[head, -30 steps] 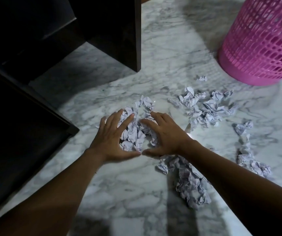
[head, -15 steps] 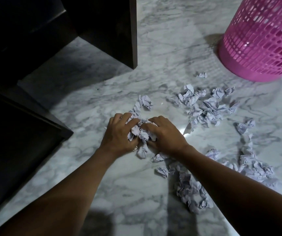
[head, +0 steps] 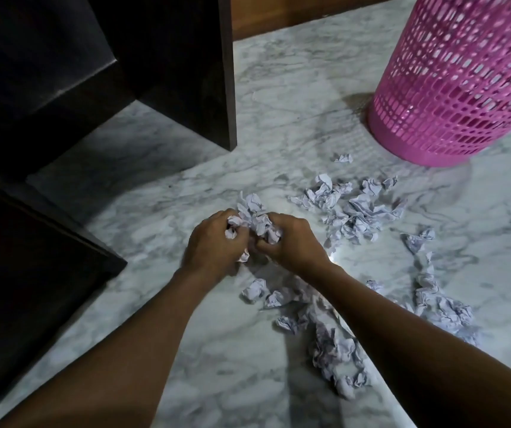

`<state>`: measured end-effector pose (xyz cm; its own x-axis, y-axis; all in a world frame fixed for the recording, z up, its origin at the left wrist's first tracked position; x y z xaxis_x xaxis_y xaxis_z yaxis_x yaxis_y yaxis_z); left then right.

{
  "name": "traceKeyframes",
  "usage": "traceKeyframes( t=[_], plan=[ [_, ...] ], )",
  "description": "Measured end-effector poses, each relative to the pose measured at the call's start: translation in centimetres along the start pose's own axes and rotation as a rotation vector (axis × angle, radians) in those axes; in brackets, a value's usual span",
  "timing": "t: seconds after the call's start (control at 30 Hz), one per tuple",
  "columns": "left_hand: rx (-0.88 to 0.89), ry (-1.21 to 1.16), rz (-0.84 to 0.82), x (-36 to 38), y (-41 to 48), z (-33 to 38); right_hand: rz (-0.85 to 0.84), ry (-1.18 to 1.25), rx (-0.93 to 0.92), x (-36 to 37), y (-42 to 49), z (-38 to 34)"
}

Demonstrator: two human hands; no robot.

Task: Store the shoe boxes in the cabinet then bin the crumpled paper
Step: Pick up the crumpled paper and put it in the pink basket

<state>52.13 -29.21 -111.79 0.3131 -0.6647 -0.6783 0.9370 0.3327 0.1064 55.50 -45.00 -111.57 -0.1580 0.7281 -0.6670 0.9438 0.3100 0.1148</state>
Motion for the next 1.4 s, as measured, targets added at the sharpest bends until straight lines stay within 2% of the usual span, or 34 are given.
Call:
traceKeyframes(
  t=[0.13,0.27,0.57,0.7,0.77,0.87,1.0,1.2,1.27,1.37,1.4],
  plan=[
    [-0.061,-0.137,-0.009,-0.9,2.3,3.3,0.080,0.137,0.147,-3.4,1.2,-1.6],
    [-0.079,-0.238,-0.032,-2.5,4.1,8.0,0.131,0.211,0.213,-8.4,2.5,-3.9],
    [-0.133,-0.519,-0.013,-7.1,9.4,23.0,0.245,0.197,0.186,-23.1,7.4,-13.3],
    [-0.109,-0.577,0.038,-7.8,12.8,30.8,0.320,0.153,0.152,-30.5,10.5,-15.1],
    [-0.096,-0.614,0.062,-7.0,14.1,34.9,0.334,0.141,0.129,-34.1,11.8,-14.9],
    [-0.046,-0.684,0.062,-3.5,16.1,40.9,0.441,0.195,0.062,-39.3,13.1,-12.5],
    [-0.016,-0.751,0.079,2.8,18.3,47.1,0.597,0.295,0.098,-44.3,14.9,-6.7],
    [-0.031,-0.608,0.051,10.0,21.4,50.4,0.689,0.208,0.231,-47.4,16.9,1.8],
    [0.040,-0.440,-0.024,11.7,22.2,50.2,0.631,0.152,0.289,-47.2,17.5,4.1],
    [0.189,-0.050,-0.256,13.0,23.2,48.7,0.471,0.101,0.368,-45.9,18.2,6.3],
    [0.227,0.043,-0.288,13.1,23.6,48.0,0.418,0.087,0.392,-45.4,18.2,6.7]
  ],
)
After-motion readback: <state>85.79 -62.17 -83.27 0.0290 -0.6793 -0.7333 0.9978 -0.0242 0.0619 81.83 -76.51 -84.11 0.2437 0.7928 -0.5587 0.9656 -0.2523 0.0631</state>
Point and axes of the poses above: each hand's wrist, its own y-axis towards the middle knuckle, its own x-axis out of the palm, z = x × y, the point moved 2 cm from there along y, towards the middle knuckle, and after that the axes turned 7 degrees about z, right-handed, at the moved point
